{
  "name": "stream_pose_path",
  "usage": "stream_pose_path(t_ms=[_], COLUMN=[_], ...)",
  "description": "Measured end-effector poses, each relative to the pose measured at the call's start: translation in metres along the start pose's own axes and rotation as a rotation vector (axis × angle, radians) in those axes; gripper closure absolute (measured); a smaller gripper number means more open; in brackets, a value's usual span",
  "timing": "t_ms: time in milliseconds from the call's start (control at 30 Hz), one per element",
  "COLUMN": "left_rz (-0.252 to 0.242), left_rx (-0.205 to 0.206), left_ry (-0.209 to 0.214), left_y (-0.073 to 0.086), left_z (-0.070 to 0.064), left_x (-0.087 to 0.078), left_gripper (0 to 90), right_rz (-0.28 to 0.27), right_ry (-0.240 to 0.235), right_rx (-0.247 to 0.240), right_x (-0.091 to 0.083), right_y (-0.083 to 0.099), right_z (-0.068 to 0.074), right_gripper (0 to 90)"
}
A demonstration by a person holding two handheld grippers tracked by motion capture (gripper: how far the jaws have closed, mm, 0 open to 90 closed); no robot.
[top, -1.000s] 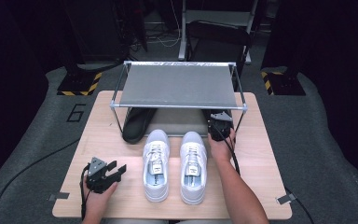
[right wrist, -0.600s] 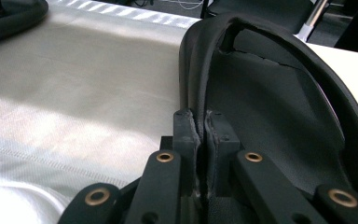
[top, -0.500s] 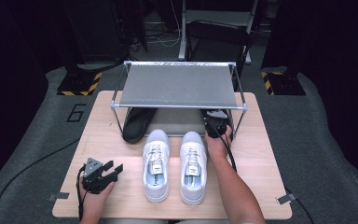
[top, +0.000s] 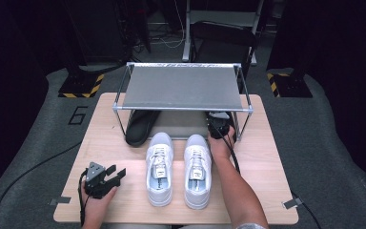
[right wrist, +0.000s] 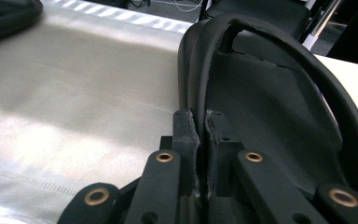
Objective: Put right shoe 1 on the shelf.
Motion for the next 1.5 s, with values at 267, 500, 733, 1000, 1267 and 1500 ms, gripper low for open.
stream_pose_path(t_ms=[267,500,733,1000,1267,1500], left_rz=[-0.01,0.004,0.0,0.007,0.012,0.007], left_rx=[-0.001,0.009,0.007,0.014,0.009,0.01], left_ry=[-0.004,0.007,0.003,0.008,0.011,0.009], left_y=[0.001,0.0,0.0,0.0,0.001,0.002], left_z=[-0.001,-0.002,-0.002,-0.005,-0.005,-0.004], left_x=[0.002,0.001,0.001,0.003,0.004,0.004], left_gripper=[50.5,50.5,50.5,50.4,50.4,50.4], right_rz=[0.043,0.005,-0.036,-0.014,-0.024,-0.056], right_ry=[0.02,0.031,-0.005,0.018,0.022,0.027], right_rx=[0.044,-0.026,-0.087,-0.07,-0.079,-0.067], right_x=[0.006,0.006,0.004,0.002,0.004,0.005], right_y=[0.003,0.002,0.002,0.009,0.008,0.005], right_z=[-0.004,-0.005,-0.009,-0.015,-0.013,-0.012], right_gripper=[80.3,73.0,69.5,79.2,84.5,84.6])
Point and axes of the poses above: each handheld gripper's, and its own axes: x roughly forward along the jaws, y roughly out of its underside, z roughly to its left, the point moved 1 cm from there along x, roughly forward along the jaws, and after that the axes turned 13 degrees about x, right-handed, at the moved point
